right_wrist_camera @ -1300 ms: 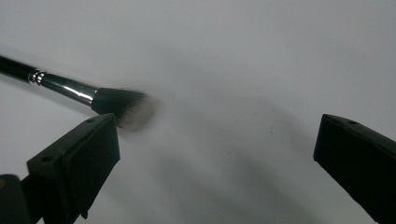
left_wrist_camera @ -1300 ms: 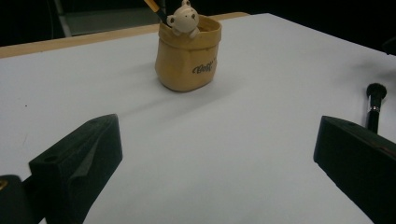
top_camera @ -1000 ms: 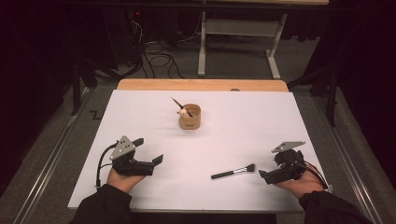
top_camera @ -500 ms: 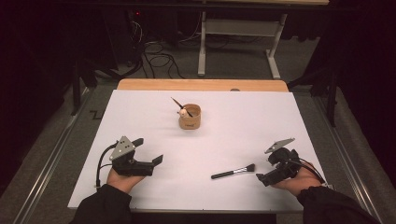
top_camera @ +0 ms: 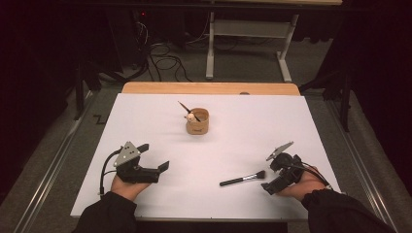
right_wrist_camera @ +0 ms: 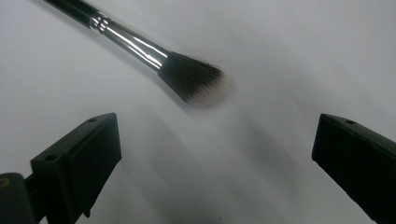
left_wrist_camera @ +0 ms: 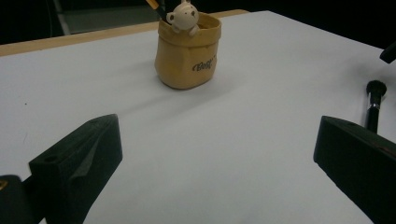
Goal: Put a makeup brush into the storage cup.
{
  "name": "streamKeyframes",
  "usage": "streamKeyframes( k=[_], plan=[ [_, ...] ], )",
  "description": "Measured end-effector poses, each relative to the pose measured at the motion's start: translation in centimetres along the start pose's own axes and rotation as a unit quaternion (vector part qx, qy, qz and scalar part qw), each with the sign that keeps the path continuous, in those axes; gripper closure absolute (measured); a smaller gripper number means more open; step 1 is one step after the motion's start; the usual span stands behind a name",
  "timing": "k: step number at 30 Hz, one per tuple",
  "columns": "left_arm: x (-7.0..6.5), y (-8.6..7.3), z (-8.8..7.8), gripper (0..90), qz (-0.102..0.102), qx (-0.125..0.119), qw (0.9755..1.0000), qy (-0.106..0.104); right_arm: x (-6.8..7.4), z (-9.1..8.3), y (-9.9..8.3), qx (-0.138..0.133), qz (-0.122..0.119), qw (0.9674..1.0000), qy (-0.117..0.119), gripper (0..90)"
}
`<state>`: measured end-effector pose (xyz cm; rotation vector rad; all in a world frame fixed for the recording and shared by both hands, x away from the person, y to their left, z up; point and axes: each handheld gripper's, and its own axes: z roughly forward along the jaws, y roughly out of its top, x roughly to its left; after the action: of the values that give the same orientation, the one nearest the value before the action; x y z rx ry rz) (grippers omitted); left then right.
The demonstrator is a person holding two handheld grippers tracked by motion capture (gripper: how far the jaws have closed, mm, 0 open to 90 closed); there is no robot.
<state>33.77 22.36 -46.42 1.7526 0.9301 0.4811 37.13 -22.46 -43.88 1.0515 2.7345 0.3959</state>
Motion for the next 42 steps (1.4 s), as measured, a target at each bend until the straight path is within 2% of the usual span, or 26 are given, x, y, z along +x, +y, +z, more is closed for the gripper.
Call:
streamKeyframes(
  k=[5, 10, 17, 23, 31, 42],
  plan=[
    [0.0, 0.0, 0.0, 1.9, 0.001, 0.002, 1.0000, -0.002, 0.6, 0.7, 0.7, 0.014, -0.016, 0.9998, 0.005, 2.1],
    [0.0, 0.0, 0.1, 2.0, 0.001, 0.003, 1.0000, -0.003, 0.9, 0.9, 1.6, 0.011, -0.023, 0.9997, 0.008, 2.5],
    [0.0, 0.0, 0.0, 2.0, 0.001, 0.000, 1.0000, -0.005, 1.8, 1.7, 3.0, 0.020, -0.045, 0.9987, 0.015, 4.7],
    [0.0, 0.0, 0.0, 1.9, 0.001, -0.001, 1.0000, -0.007, 2.3, 2.1, 3.9, 0.031, -0.073, 0.9965, 0.027, 13.9],
    [0.0, 0.0, 0.0, 2.0, 0.002, 0.000, 1.0000, -0.007, 2.5, 2.2, 4.9, 0.032, -0.087, 0.9953, 0.028, 18.1],
    [0.0, 0.0, 0.0, 2.0, 0.001, 0.000, 1.0000, -0.008, 2.9, 2.5, 5.3, 0.040, -0.109, 0.9925, 0.036, 32.2]
  ],
)
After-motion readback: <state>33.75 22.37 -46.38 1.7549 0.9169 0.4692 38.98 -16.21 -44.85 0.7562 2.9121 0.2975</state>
